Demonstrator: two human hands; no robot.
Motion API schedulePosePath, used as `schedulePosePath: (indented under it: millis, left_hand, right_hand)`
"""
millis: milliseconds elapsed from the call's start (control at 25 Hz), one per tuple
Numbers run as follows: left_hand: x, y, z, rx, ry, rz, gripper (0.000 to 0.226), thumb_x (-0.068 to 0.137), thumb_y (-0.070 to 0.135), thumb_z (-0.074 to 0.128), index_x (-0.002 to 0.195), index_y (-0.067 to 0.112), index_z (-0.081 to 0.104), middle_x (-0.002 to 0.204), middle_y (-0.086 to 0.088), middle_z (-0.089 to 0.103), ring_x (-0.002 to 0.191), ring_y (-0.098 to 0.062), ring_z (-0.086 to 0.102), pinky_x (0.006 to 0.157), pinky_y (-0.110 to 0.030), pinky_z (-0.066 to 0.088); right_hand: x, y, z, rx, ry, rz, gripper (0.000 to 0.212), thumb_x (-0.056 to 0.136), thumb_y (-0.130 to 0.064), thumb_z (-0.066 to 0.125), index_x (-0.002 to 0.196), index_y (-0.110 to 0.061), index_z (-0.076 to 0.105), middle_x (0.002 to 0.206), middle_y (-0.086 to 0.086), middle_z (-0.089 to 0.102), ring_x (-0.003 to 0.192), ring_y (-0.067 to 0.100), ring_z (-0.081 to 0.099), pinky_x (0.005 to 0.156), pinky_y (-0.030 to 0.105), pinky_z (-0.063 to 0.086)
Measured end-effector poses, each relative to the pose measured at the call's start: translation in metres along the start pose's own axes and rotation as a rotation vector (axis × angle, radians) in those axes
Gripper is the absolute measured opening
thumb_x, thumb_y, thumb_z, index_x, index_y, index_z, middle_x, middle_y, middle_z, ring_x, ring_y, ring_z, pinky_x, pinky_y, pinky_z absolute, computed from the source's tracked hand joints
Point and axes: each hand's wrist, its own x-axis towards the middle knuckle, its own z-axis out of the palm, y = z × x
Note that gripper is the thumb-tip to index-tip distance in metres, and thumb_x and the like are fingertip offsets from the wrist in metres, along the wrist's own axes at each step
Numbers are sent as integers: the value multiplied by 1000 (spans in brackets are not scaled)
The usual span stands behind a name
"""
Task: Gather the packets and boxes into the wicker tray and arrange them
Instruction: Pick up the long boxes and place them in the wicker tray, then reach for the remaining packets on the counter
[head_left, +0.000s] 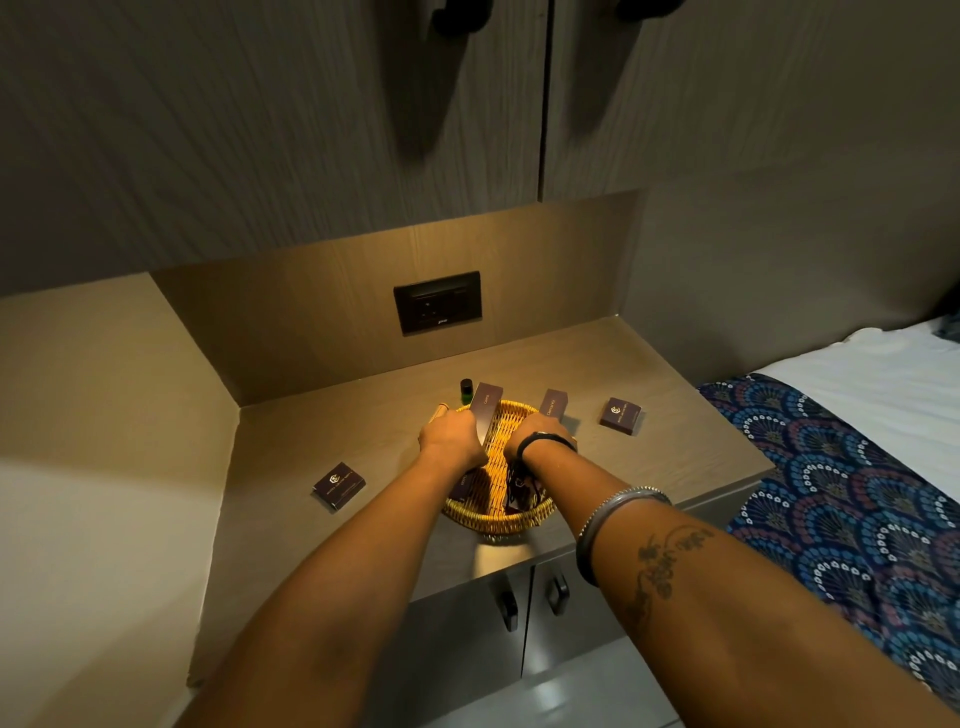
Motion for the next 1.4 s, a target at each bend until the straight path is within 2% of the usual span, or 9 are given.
schedulePosePath:
  millis: [320,480,600,720,840,960,1160,1280,1400]
  left_hand:
    - [0,-3,3,-37,18,-1,51,77,31,77,122,17,56,119,-8,55,120,-23,47,79,-40,50]
    - [-4,-2,-6,-69,54,-9,39,82,36,74,110,11,62,105,-9,62,90,-26,60,71,-35,51]
    - [-12,-13,-22,-142,253,20,23,92,31,60,98,9,65,90,-9,67,80,-27,66,71,-38,58]
    - [-20,-57,-38,-193,486,-149,29,92,32,54,94,8,70,89,-14,70,81,-34,67,65,-36,51]
    - [-32,-127,-30,-342,409,-499,34,88,32,58,104,4,71,104,-21,69,97,-40,66,80,-42,51]
    - [-54,-181,-13,-515,307,-734,39,88,31,64,113,1,66,114,-23,67,103,-41,64,84,-43,50]
    - [-75,-206,1,-790,302,-912,29,84,30,61,88,2,71,69,-13,71,50,-24,63,59,-40,58]
    - [-64,-187,8,-892,256,-896,45,84,52,66,84,6,69,66,-9,66,51,-22,58,58,-39,56]
    - [-41,-160,5,-774,216,-813,48,79,61,69,80,13,69,71,-5,70,57,-20,64,63,-31,56]
  right_hand:
    - [0,4,2,-17,27,-39,37,91,-15,66,126,-4,61,121,15,68,111,30,66,95,40,58]
    - [3,5,-10,6,35,-116,20,92,-22,63,106,-8,66,107,13,67,98,27,66,87,34,57]
    - [14,18,-41,59,159,-189,20,93,-27,59,84,-10,64,88,10,65,77,26,61,68,33,50]
    - [41,54,-75,58,307,-177,21,92,-20,58,106,-6,68,86,9,66,84,32,66,64,34,49]
    - [79,97,-89,47,174,-162,28,92,-16,62,118,-6,61,94,13,65,86,30,63,74,41,54]
    - [109,119,-88,-45,42,-222,23,84,-20,76,100,-13,62,110,18,68,100,32,63,91,45,55]
    - [142,115,-89,-239,-94,-295,54,78,-25,84,126,-10,64,124,14,64,114,32,60,99,42,50]
    - [155,110,-93,-303,-148,-277,37,78,-24,84,110,-8,73,97,6,69,89,23,61,85,37,52]
    - [158,102,-98,-383,-168,-257,25,76,-33,85,82,-14,70,83,5,69,77,20,60,68,31,50]
